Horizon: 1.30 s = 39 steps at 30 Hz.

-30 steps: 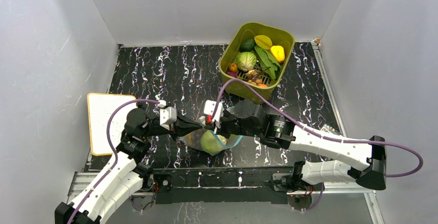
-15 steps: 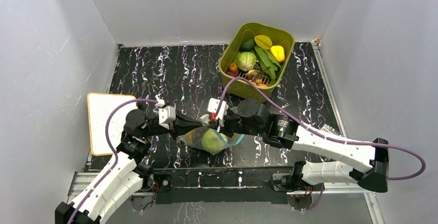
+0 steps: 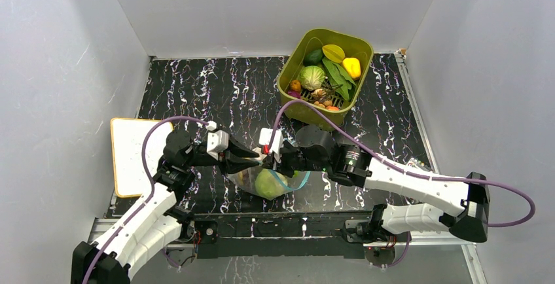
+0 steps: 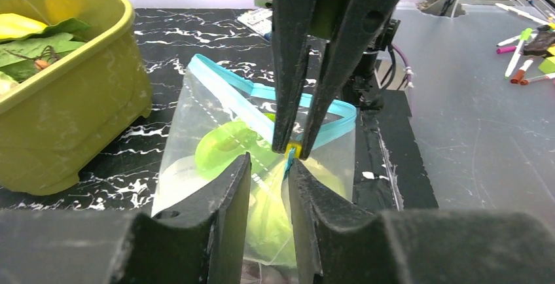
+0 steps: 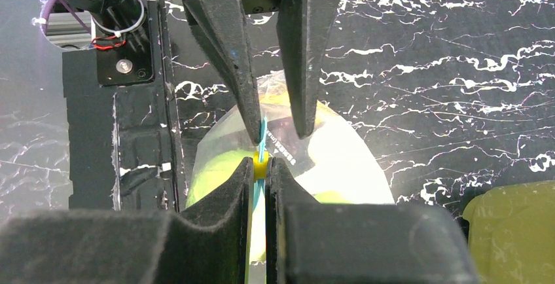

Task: Place the food in the zip-top bag and seal the zipper
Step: Zip the zipper food storage bag at the center of the board.

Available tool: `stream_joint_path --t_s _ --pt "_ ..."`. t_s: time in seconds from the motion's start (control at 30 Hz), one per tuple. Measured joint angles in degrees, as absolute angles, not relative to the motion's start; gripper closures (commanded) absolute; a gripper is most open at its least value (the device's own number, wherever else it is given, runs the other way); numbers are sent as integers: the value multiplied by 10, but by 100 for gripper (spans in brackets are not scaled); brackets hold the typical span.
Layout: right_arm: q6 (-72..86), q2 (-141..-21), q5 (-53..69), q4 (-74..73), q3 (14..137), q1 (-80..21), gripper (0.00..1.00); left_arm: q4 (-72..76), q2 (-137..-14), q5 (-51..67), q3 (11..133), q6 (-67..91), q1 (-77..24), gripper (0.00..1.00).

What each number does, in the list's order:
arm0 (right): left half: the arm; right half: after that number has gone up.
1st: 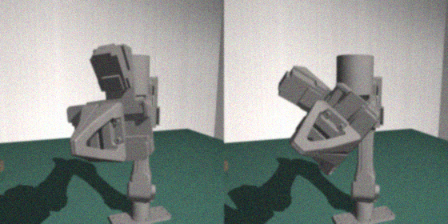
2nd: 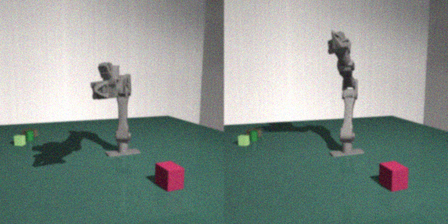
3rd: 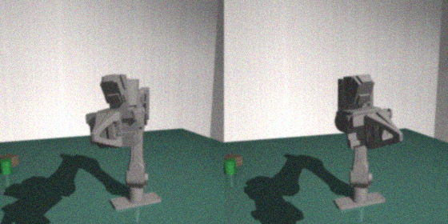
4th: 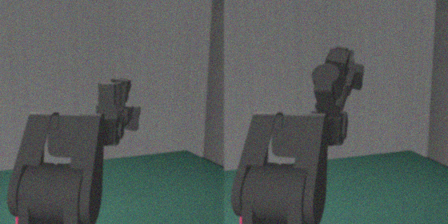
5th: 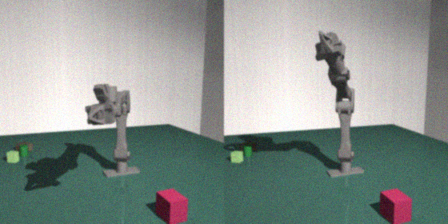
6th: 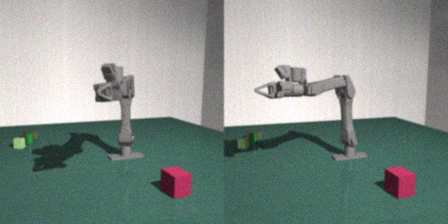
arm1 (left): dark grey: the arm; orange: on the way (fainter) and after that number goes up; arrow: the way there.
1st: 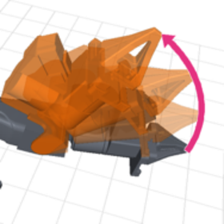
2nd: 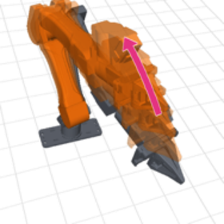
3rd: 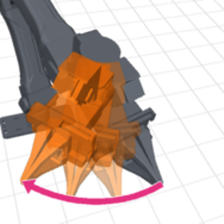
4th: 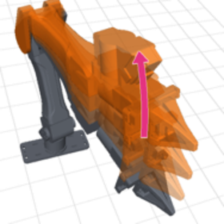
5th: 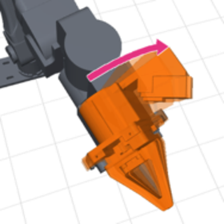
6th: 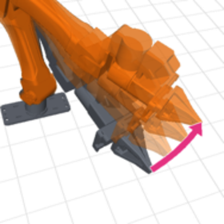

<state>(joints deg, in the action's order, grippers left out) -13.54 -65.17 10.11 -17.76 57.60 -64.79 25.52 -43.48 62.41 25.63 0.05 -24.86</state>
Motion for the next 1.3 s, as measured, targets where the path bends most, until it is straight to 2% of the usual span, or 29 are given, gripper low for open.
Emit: stream_joint_path --t_s 0.07,0.1,0.3,0.73,0.77,0.87,0.9,1.0,1.3 --pt "-134 -655 103 -176 576 -648 100 258 -437 635 256 6 -249 99" --pt "-134 -656 103 -175 576 -648 100 262 -438 641 256 8 -249 100" --pt "-132 -658 100 -168 576 -647 100 248 -421 645 257 11 -249 100" --pt "-128 -592 44 -212 548 -645 100 213 -369 550 292 15 -249 100" --pt "-128 -590 43 -215 548 -644 100 215 -369 549 292 16 -248 99" --pt "-128 -590 47 -215 548 -644 100 224 -377 556 293 19 -248 63" --pt "-128 -590 49 -215 548 -644 100 227 -381 562 293 19 -249 58" --pt "-129 -593 58 -212 551 -644 100 230 -397 584 293 27 -248 55" --pt "-130 -622 81 -191 566 -644 100 236 -433 625 293 34 -249 56"
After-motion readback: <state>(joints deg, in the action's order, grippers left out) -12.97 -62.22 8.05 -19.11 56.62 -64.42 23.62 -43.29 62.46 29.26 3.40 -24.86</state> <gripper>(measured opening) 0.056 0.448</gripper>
